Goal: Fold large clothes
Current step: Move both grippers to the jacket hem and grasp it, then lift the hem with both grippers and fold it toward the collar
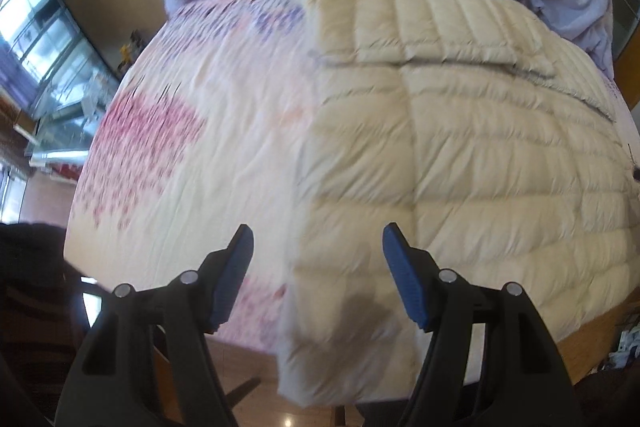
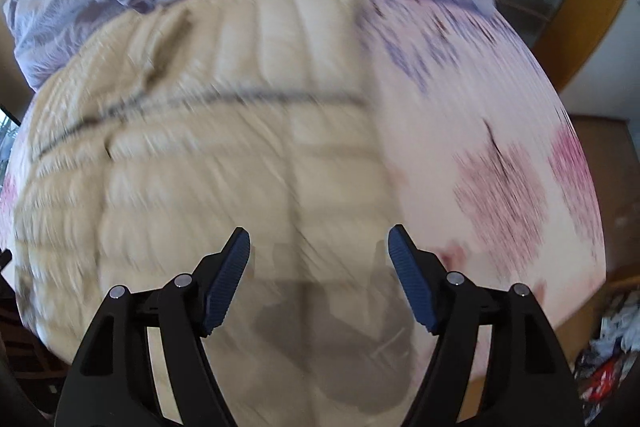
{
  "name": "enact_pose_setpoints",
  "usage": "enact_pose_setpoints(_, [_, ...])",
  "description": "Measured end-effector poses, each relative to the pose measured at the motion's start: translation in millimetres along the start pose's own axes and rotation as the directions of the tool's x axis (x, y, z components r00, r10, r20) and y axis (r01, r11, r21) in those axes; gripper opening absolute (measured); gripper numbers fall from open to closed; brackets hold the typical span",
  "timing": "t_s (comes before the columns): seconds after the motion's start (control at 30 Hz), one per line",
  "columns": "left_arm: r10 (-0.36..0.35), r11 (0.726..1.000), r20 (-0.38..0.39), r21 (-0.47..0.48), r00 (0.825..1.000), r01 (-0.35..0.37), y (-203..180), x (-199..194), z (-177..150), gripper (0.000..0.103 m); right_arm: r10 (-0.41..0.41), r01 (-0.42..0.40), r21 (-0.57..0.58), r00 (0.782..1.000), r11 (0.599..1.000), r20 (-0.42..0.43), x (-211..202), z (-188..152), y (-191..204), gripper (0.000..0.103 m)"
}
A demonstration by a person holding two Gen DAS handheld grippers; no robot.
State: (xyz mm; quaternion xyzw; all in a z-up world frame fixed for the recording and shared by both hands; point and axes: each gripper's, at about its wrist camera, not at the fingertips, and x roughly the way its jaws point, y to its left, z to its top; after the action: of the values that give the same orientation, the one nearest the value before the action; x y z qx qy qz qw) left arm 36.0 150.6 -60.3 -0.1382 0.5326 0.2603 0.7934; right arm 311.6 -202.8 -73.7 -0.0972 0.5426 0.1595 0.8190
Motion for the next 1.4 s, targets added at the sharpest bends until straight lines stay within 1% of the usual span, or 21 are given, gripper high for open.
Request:
enact_pose_setpoints(0.1, [-0.028, 0.999, -0.023, -0.035, 0.999, 0.027, 8.7, 2.1, -13.3, 0.067, 0.002, -0.001, 0.038, 0.999, 0.999, -0.043, -0.9, -21.1, -23.2, 0.073])
enact_pose_setpoints(0.2, [-0.059, 0.998, -0.036, -0.039, 0.998, 0.058, 8.3, 2.4, -23.7, 0.067, 0.034, -0.027, 0.066, 0.995, 0.997, -0.095, 1.5, -40.4, -37.7, 0.073])
enact_pose_setpoints(0.27, [-0.076, 0.997, -0.049, -0.026, 0.996, 0.075, 4.5, 3.7, -30.4, 0.067, 0.047, -0.040, 0.058, 0.992, 0.998, -0.114, 2.5, -49.3, -39.1, 0.073])
enact_pose_setpoints(0.33, [-0.075, 0.997, -0.065, -0.015, 0.995, 0.075, -0.1, 7.2, -35.3, 0.067, 0.068, -0.062, 0.051, 0.989, 0.997, -0.131, 2.6, -57.9, -39.3, 0.073])
enact_pose_setpoints(0.5, [-0.077, 0.997, -0.094, -0.011, 0.993, 0.076, -6.7, 14.7, -42.9, 0.067, 0.152, -0.147, 0.047, 0.975, 0.988, -0.164, 5.0, -71.8, -32.3, 0.071])
enact_pose_setpoints(0.57, [-0.081, 0.997, -0.100, -0.012, 0.992, 0.080, -6.9, 16.3, -45.9, 0.065, 0.172, -0.167, 0.038, 0.971, 0.985, -0.168, 4.8, -76.3, -29.8, 0.060])
enact_pose_setpoints(0.6, [-0.086, 0.996, -0.103, -0.014, 0.991, 0.085, -7.0, 16.9, -47.0, 0.064, 0.182, -0.178, 0.035, 0.969, 0.983, -0.169, 4.6, -77.9, -29.0, 0.057])
enact_pose_setpoints(0.67, [-0.095, 0.995, -0.109, -0.020, 0.990, 0.093, -6.5, 18.1, -48.5, 0.059, 0.209, -0.206, 0.035, 0.963, 0.978, -0.172, 3.5, -81.2, -28.1, 0.040])
enact_pose_setpoints(0.7, [-0.101, 0.995, -0.113, -0.024, 0.988, 0.099, -6.7, 19.2, -49.1, 0.057, 0.221, -0.217, 0.039, 0.960, 0.975, -0.174, 3.0, -82.6, -28.5, 0.037])
enact_pose_setpoints(0.73, [-0.112, 0.994, -0.116, -0.031, 0.987, 0.109, -6.5, 20.1, -50.1, 0.053, 0.239, -0.234, 0.045, 0.955, 0.971, -0.174, 2.5, -83.1, -29.3, 0.029])
enact_pose_setpoints(0.77, [-0.119, 0.993, -0.118, -0.037, 0.986, 0.115, -6.2, 20.8, -50.6, 0.049, 0.253, -0.248, 0.048, 0.952, 0.967, -0.173, 1.7, -83.4, -29.7, 0.021])
enact_pose_setpoints(0.8, [-0.122, 0.992, -0.118, -0.040, 0.986, 0.118, -6.8, 22.1, -52.3, 0.047, 0.266, -0.262, 0.049, 0.949, 0.964, -0.169, 0.3, -84.0, -29.7, 0.018])
enact_pose_setpoints(0.83, [-0.128, 0.991, -0.117, -0.043, 0.985, 0.124, -7.6, 22.2, -52.8, 0.040, 0.271, -0.267, 0.047, 0.949, 0.962, -0.162, -0.5, -83.5, -30.0, 0.014])
enact_pose_setpoints(0.87, [-0.135, 0.990, -0.115, -0.044, 0.984, 0.131, -8.8, 22.1, -53.2, 0.031, 0.276, -0.272, 0.045, 0.948, 0.961, -0.157, -2.4, -83.8, -31.0, 0.011])
enact_pose_setpoints(0.9, [-0.138, 0.990, -0.113, -0.043, 0.984, 0.134, -9.8, 21.9, -53.5, 0.028, 0.282, -0.278, 0.042, 0.948, 0.960, -0.146, -5.0, -83.4, -30.5, 0.010])
enact_pose_setpoints(0.93, [-0.138, 0.990, -0.109, -0.040, 0.984, 0.134, -11.4, 20.9, -53.3, 0.019, 0.285, -0.282, 0.041, 0.949, 0.959, -0.135, -7.9, -82.5, -29.6, 0.009])
enact_pose_setpoints(0.97, [-0.140, 0.990, -0.104, -0.040, 0.985, 0.136, -11.9, 19.7, -53.4, 0.013, 0.287, -0.284, 0.041, 0.949, 0.958, -0.128, -9.0, -74.9, -34.1, 0.008])
enact_pose_setpoints(1.07, [-0.128, 0.991, -0.089, -0.039, 0.988, 0.125, -14.9, 12.9, -49.4, 0.006, 0.293, -0.291, 0.039, 0.952, 0.956, -0.089, -19.0, -69.3, -40.0, 0.007])
enact_pose_setpoints(1.13, [-0.109, 0.994, -0.077, -0.029, 0.991, 0.107, -15.7, 7.3, -45.2, 0.005, 0.293, -0.291, 0.038, 0.954, 0.956, -0.064, -22.5, -62.7, -40.5, 0.007])
enact_pose_setpoints(1.23, [-0.090, 0.996, -0.055, -0.017, 0.994, 0.089, -18.7, -3.3, -34.7, 0.004, 0.293, -0.292, 0.037, 0.956, 0.956, -0.016, -31.8, -49.3, -40.1, 0.006])
enact_pose_setpoints(1.4, [-0.074, 0.997, 0.004, -0.008, 0.997, 0.074, -20.8, -21.2, -4.3, 0.004, 0.283, -0.284, 0.018, 0.958, 0.959, 0.053, -41.8, -20.2, -35.3, 0.006])
